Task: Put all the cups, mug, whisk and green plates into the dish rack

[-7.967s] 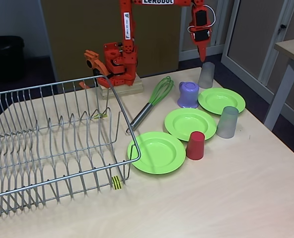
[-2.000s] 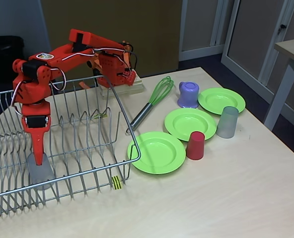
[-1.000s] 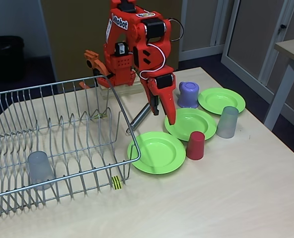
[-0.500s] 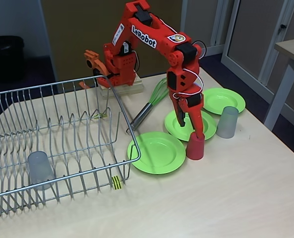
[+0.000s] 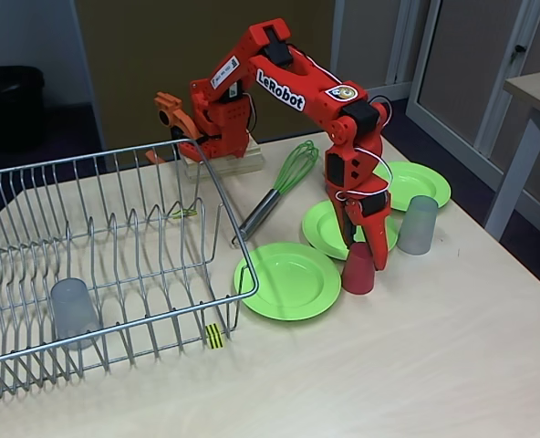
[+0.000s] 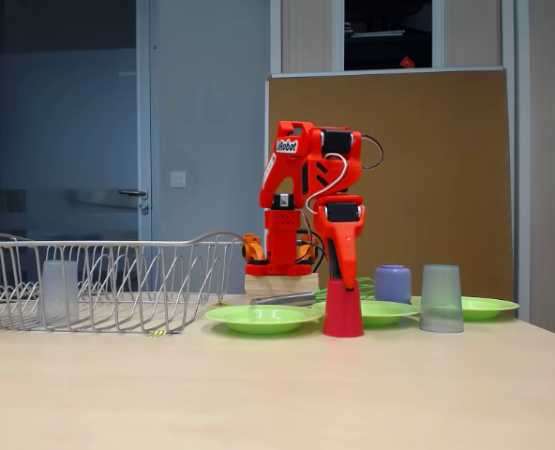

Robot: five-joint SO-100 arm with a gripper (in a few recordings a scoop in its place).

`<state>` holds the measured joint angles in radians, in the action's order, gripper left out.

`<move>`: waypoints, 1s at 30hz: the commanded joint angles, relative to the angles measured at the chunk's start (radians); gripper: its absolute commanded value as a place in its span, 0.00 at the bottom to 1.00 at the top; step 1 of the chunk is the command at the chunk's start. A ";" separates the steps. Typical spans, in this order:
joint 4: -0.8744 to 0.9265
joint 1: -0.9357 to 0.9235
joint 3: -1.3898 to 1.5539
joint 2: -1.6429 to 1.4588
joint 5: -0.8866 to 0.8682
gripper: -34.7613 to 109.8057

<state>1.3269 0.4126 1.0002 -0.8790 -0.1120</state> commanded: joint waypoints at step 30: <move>0.233 -0.534 -0.003 -0.710 0.494 0.24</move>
<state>1.5355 0.0092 0.9771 -1.4972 0.2991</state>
